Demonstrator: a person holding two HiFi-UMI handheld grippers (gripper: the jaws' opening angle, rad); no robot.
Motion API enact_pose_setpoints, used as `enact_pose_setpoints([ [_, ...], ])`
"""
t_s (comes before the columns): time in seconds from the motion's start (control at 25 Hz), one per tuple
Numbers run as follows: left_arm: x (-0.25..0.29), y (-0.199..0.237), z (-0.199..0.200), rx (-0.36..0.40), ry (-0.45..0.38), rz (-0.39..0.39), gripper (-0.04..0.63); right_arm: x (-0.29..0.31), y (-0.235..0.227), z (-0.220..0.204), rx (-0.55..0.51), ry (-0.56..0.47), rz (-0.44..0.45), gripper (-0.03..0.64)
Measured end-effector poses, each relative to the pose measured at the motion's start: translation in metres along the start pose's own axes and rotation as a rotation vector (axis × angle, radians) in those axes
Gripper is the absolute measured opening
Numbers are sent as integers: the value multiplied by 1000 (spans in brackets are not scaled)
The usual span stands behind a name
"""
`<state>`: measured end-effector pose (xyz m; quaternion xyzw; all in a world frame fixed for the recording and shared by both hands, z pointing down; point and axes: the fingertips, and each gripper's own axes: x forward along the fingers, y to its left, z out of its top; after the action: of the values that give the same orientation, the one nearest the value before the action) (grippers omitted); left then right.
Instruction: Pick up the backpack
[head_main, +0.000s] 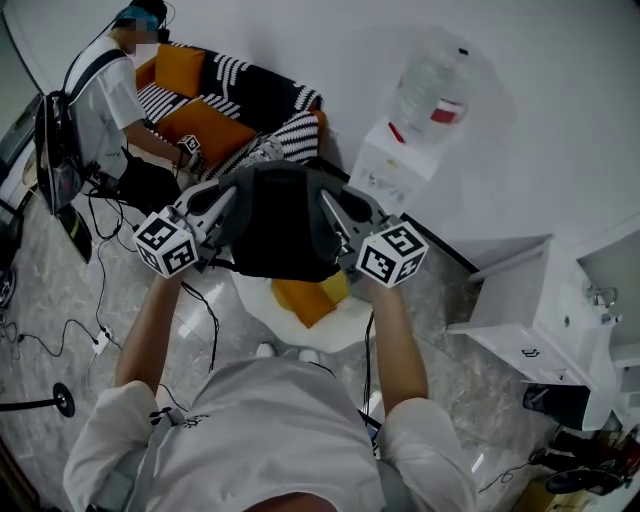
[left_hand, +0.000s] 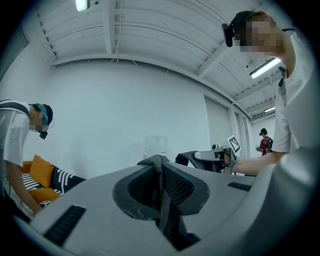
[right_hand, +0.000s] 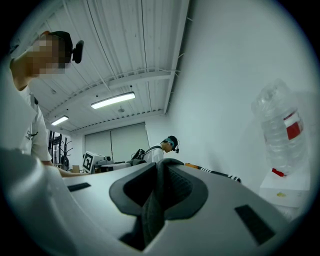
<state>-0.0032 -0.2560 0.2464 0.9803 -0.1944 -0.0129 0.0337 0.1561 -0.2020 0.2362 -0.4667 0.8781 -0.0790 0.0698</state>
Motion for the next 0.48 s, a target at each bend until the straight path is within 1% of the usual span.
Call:
enact_pose_setpoints([
  [0.16,-1,1,-2,-12,-1,-2,34,1,1,-3,1,2,-6,46],
  [0.48,1,-2,-3,-13,2,-9,34,-3,1,-2,0,3,-15,46],
])
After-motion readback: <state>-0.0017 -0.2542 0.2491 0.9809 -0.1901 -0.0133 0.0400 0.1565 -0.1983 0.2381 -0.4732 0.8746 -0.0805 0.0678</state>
